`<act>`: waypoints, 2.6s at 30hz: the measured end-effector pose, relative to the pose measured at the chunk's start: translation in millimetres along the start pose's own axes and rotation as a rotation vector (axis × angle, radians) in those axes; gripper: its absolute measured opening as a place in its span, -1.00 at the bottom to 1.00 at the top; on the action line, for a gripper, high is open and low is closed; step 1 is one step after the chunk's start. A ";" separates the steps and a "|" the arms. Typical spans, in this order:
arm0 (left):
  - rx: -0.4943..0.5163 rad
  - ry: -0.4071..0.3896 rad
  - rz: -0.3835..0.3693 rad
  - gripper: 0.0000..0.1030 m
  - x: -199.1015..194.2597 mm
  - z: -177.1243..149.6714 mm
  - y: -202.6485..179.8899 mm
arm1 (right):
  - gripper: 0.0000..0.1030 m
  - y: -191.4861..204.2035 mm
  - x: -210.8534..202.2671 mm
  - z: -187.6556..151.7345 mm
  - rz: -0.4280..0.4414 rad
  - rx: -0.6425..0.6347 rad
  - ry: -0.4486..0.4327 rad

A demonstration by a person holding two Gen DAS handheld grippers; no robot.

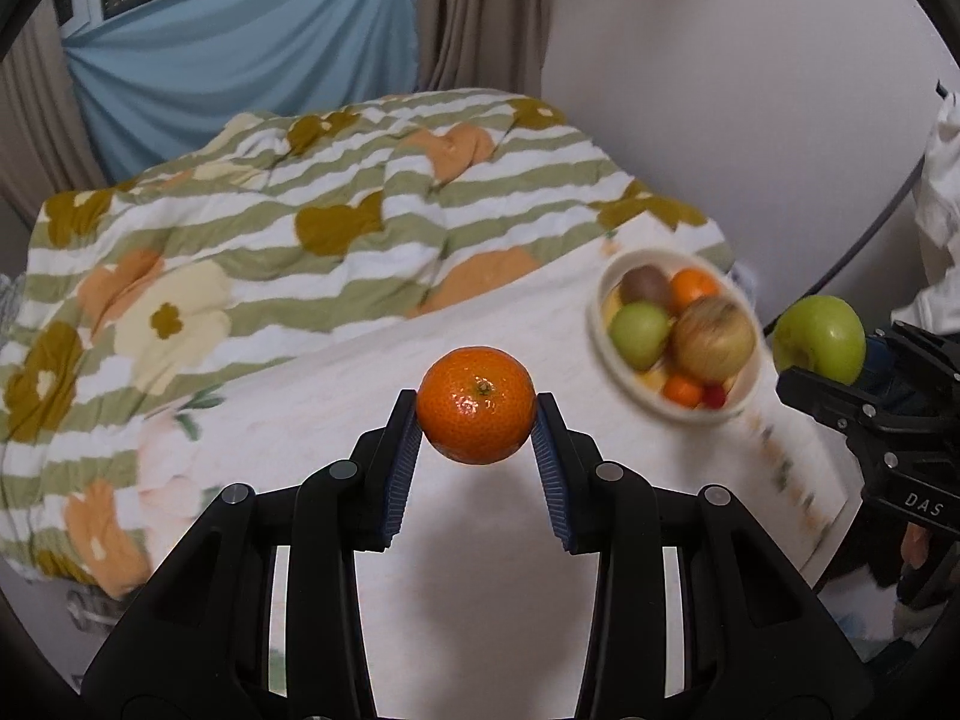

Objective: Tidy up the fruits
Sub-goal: 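Carry the tangerine with the left tool into the bowl and release, then lower the green apple with the right tool into the bowl and release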

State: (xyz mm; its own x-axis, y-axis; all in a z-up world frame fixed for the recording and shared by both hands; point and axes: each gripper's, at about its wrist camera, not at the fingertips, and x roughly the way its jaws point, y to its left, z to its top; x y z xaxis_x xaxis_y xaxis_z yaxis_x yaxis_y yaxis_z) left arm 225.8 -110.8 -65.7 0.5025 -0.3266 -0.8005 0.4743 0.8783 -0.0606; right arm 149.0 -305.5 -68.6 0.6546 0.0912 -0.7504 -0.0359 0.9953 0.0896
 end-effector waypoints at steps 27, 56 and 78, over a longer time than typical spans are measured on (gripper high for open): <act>-0.086 0.126 -0.026 -0.14 143.1 76.7 -113.0 | -0.08 -162.2 58.6 53.3 0.068 -0.045 0.033; -0.109 0.138 0.062 1.00 139.7 74.6 -82.6 | -0.08 -170.3 95.9 60.3 0.111 -0.025 0.089; -0.364 0.166 0.248 1.00 88.2 -1.5 -23.3 | -0.08 -151.6 168.8 57.8 0.204 -0.198 0.156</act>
State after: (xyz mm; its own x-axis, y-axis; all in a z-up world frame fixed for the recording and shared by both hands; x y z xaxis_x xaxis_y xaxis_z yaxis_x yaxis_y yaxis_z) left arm 258.0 -159.6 -135.8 0.4324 -0.0574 -0.8998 0.0553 0.9978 -0.0371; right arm 308.6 -442.9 -171.0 0.4960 0.2784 -0.8225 -0.3109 0.9413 0.1311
